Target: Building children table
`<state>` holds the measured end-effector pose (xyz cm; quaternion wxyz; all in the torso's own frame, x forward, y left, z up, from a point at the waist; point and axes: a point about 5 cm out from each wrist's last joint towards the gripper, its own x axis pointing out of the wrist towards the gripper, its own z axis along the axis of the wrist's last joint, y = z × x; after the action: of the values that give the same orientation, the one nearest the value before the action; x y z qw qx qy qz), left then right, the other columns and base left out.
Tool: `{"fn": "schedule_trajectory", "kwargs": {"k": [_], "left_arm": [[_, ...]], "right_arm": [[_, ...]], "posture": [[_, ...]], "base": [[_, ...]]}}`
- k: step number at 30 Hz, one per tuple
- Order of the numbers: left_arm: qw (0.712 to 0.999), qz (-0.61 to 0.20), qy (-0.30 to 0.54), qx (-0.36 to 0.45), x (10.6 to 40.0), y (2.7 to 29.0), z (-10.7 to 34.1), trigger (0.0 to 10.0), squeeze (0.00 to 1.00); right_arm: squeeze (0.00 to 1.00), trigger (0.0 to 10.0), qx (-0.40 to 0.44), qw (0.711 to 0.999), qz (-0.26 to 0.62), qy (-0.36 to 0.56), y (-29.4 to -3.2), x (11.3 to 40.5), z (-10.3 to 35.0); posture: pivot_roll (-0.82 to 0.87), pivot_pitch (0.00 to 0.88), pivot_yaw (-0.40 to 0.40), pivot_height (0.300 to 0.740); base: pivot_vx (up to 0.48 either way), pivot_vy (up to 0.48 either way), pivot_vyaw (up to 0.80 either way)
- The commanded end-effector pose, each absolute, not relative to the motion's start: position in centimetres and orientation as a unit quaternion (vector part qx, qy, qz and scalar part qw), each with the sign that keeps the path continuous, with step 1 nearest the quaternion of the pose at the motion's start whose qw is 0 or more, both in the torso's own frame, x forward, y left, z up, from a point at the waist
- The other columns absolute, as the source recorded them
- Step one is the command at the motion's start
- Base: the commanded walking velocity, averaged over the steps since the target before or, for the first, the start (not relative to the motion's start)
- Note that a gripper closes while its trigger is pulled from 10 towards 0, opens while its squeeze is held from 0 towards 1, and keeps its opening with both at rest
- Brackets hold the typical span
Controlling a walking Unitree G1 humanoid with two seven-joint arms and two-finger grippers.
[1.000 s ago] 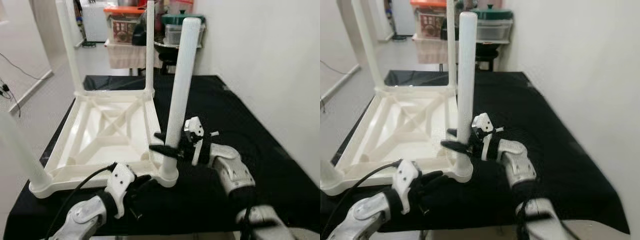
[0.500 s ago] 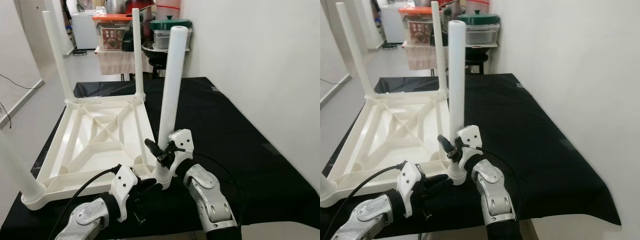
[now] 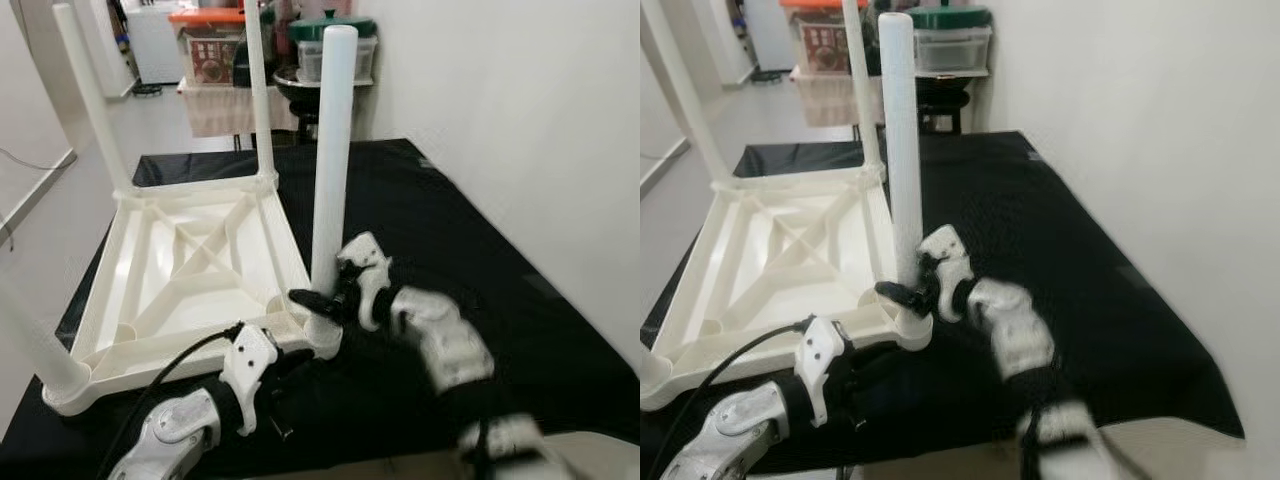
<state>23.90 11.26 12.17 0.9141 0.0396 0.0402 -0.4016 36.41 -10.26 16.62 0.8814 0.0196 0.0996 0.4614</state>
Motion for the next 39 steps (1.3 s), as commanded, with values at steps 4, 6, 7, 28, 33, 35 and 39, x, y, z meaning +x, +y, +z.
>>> {"fn": "schedule_trajectory", "kwargs": {"k": [4, 6, 7, 28, 33, 35, 39], "left_arm": [[0.918, -0.392, 0.039, 0.047, 23.7, 11.6, 12.2, 10.0, 0.0], [0.918, -0.392, 0.039, 0.047, 23.7, 11.6, 12.2, 10.0, 0.0], [0.918, -0.391, 0.039, 0.048, 23.6, 11.6, 12.2, 10.0, 0.0], [0.916, -0.395, 0.041, 0.045, 23.4, 11.3, 12.1, 10.0, 0.0], [0.914, -0.4, 0.045, 0.047, 23.3, 11.4, 12.0, 10.0, 0.0], [0.913, -0.403, 0.048, 0.049, 23.0, 11.6, 11.9, 10.0, 0.0], [0.912, -0.402, 0.056, 0.052, 22.8, 12.3, 11.9, 10.0, 0.0]], "right_arm": [[0.0, 10.0, -0.043, 0.864, 0.488, 0.116, -11.7, 37.1, 16.6], [0.0, 10.0, -0.043, 0.864, 0.488, 0.116, -11.7, 37.1, 16.6], [0.0, 10.0, -0.062, 0.857, 0.493, 0.135, -12.0, 37.0, 16.2], [0.0, 0.0, -0.014, 0.811, 0.571, 0.125, -13.9, 36.8, 16.6], [0.0, 0.0, 0.008, 0.834, 0.545, 0.087, -15.7, 35.4, 15.3], [0.0, 0.0, 0.002, 0.899, 0.432, 0.079, -14.6, 34.9, 13.4], [0.0, 0.0, -0.026, 0.974, 0.19, 0.122, -10.7, 29.1, 9.6]], "posture": [[0.12, 0.0, -0.08, 0.74], [0.12, 0.0, -0.08, 0.74], [0.12, 0.0, -0.08, 0.74], [0.11, 0.0, -0.067, 0.74], [0.09, 0.0, -0.057, 0.74], [0.1, 0.0, -0.065, 0.74], [0.09, 0.0, -0.042, 0.74]], "base": [[0.0, 0.0, 0.0], [0.0, 0.0, 0.0], [0.0, 0.0, 0.0], [0.0, 0.0, 0.0], [0.0, 0.0, 0.0], [0.0, 0.0, 0.0], [0.0, 0.0, 0.0]]}}
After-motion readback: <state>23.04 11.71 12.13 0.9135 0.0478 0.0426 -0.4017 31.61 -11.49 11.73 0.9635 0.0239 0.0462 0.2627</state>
